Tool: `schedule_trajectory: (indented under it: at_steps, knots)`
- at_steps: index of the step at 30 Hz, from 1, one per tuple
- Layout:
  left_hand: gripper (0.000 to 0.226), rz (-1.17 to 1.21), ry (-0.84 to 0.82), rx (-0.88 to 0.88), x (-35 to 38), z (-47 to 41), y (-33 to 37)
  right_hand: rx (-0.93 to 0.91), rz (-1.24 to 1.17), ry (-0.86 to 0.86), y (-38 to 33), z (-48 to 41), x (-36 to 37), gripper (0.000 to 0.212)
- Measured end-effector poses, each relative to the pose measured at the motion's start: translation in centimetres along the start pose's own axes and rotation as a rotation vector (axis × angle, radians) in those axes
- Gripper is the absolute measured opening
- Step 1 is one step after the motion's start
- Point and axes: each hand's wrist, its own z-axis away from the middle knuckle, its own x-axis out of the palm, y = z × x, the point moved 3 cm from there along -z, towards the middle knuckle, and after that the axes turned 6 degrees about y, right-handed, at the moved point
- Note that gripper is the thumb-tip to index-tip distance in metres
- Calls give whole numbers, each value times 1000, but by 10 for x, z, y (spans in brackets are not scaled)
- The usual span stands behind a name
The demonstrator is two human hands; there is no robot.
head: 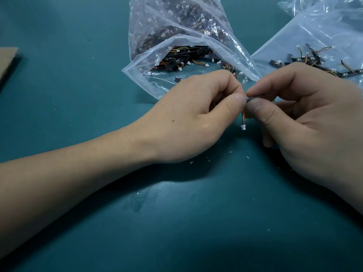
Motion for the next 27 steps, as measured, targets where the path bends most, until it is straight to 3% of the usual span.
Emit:
schedule_trajectory:
  at_steps: [5, 14, 18, 27]
  knots:
    - [11, 20, 8, 11, 1, 0, -1, 11, -19, -36, 0, 1, 0, 10]
    - [2, 11, 87, 81, 0, -1, -2, 99, -60, -55, 7, -3, 1, 15]
    - [13, 23, 120, 137, -1, -1, -2, 124, -151, -36, 7, -5, 0, 14]
    - [6, -46, 158, 140, -1, -1, -2, 139, -49, -145, 7, -2, 2, 32]
